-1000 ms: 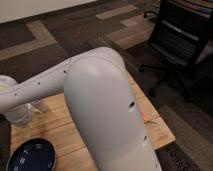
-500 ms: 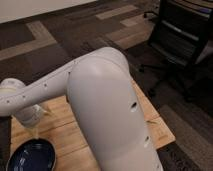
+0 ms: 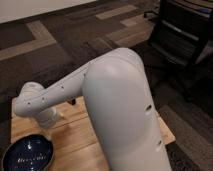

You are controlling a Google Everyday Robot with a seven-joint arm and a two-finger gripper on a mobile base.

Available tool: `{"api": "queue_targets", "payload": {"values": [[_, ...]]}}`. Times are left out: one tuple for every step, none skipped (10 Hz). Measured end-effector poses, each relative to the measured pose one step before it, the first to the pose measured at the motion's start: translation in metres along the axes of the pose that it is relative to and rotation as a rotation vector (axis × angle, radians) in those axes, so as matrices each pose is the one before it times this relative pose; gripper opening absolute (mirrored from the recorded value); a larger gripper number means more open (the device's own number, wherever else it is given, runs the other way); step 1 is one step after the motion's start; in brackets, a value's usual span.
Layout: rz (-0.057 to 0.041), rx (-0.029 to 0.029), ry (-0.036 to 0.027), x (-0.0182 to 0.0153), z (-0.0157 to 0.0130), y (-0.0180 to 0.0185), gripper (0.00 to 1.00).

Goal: Push the ceramic bowl across the table

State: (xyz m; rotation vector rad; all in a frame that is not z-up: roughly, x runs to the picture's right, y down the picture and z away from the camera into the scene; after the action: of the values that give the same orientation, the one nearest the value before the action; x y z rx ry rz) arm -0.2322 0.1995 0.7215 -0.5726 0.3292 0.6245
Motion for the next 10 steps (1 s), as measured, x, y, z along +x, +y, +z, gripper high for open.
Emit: {"api": "queue_targets", "payload": {"values": [[0.00197,0.00799,-0.01557,-0.00201,-0.00511,-0.00232,0.65],[-0.00326,0.00997,-0.01603,-0.00266,-0.00612,-0.00252,0.65],[-0.01106,0.01913,-0.02128,-0.00451,-0.01108,-0.00589,0.65],[-0.01359,0.01489,-0.01624,-0.00484,-0.00863,-0.00412,0.65],[-0.01752,0.01598,-0.01866,-0.00628,-0.01017,-0.0041,0.65],[-0.01069,0.0092,-0.01235,-0.00395,-0.00673,-0.00249,0.65],[0.00052,0.00035,0.00035,0.00129,-0.00048,-0.00124,0.65],[0.00092,-0.00603,0.00309,0.0023,0.0018,0.00155,0.65],[0.01213,-0.01193,0.01118,0.00532,0.00532,0.00183,0.65],[0.01549,-0.00534,0.01167,0.00595,0.00519,-0.00165,0.65]]}}
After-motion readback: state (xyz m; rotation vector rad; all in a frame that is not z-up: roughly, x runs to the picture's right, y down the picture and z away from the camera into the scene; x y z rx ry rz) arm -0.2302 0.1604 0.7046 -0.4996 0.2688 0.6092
